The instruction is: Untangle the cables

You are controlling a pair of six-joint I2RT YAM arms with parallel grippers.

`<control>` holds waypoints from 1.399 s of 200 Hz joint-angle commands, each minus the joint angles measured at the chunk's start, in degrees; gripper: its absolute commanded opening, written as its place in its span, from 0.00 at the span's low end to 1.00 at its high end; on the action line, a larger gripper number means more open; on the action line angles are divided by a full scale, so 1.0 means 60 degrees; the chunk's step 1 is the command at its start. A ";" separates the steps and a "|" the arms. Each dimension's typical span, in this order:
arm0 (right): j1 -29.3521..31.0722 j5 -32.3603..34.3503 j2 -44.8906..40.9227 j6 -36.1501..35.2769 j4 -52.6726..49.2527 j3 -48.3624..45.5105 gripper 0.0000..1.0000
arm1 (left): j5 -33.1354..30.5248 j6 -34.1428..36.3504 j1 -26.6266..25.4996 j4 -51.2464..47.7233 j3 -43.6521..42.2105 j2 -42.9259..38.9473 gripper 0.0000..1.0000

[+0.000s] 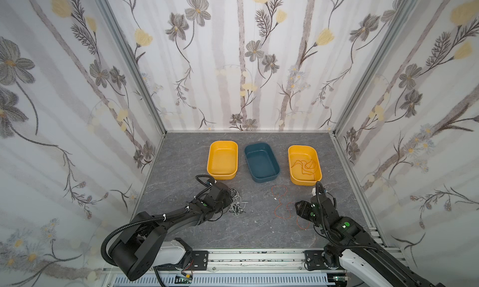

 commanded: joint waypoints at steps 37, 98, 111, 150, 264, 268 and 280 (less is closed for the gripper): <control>0.0054 0.0317 0.0594 0.0359 0.0872 -0.0482 0.78 | 0.0022 0.0176 -0.0002 0.0414 0.0030 0.0086 0.00; 0.0470 -0.0329 0.1643 0.0557 0.2207 -0.0659 0.66 | 0.0075 0.0227 0.0006 0.0628 0.0030 0.0364 0.00; 0.0535 -0.0352 0.1898 0.0565 0.2442 -0.0721 0.56 | 0.0106 0.0213 0.0006 0.0640 0.0028 0.0408 0.00; 0.0657 -0.0244 0.2153 0.0590 0.2570 -0.0710 0.22 | 0.0067 0.0208 0.0003 0.0609 -0.0030 0.0324 0.00; 0.0640 0.1484 0.0332 -0.0836 0.1143 0.1393 0.00 | -0.0036 0.0201 0.0018 0.0553 -0.0241 0.0032 0.00; 0.0639 0.1530 0.0310 -0.0912 0.1105 0.1544 0.00 | -0.0048 0.0194 0.0026 0.0522 -0.0249 0.0003 0.00; 0.0614 0.1639 0.0313 -0.1251 0.1073 0.1964 0.00 | -0.0080 0.0191 0.0020 0.0487 -0.0273 -0.0077 0.00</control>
